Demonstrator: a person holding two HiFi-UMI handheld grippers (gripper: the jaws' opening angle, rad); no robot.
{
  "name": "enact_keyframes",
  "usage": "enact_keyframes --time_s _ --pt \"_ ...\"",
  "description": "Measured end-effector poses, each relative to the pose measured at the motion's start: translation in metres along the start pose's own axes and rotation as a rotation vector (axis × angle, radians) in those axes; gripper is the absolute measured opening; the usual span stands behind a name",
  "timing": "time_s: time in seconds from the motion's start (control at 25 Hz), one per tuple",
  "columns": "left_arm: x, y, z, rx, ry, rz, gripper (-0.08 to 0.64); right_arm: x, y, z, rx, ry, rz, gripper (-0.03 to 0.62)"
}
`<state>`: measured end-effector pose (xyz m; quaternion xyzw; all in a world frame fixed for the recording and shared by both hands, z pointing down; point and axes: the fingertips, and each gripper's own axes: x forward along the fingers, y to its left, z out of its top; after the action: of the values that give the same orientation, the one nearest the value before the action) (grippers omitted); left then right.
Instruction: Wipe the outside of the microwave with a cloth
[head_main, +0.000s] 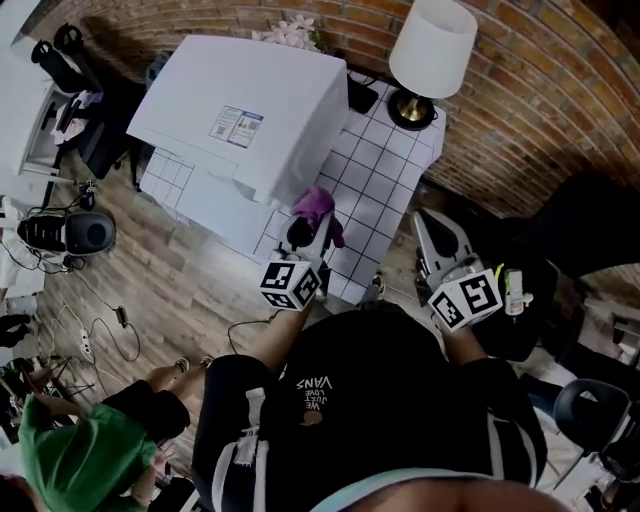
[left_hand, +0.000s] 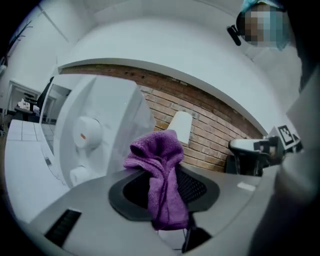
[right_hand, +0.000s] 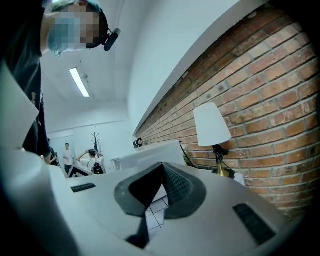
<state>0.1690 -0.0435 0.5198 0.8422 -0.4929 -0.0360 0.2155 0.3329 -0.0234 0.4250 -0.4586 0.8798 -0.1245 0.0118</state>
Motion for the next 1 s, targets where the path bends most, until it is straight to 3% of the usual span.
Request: enact_keyframes --time_s 0.2,0.56,1.0 --pt "-0.047 0.025 0.035 0.101 -0.004 -0.048 0.141 0.019 0.034 0.005 -0.001 -0.028 -0.051 -0.002" --pt "-0.11 0.056 0.085 0.254 -0.004 -0.229 0.141 0.043 0.099 0.006 -0.01 -0.079 -0.18 -0.002" --pt "-0.166 0.131 0.162 0.386 -0.092 -0.195 0.141 0.052 0.161 0.009 -0.057 -0.149 -0.302 -0.002"
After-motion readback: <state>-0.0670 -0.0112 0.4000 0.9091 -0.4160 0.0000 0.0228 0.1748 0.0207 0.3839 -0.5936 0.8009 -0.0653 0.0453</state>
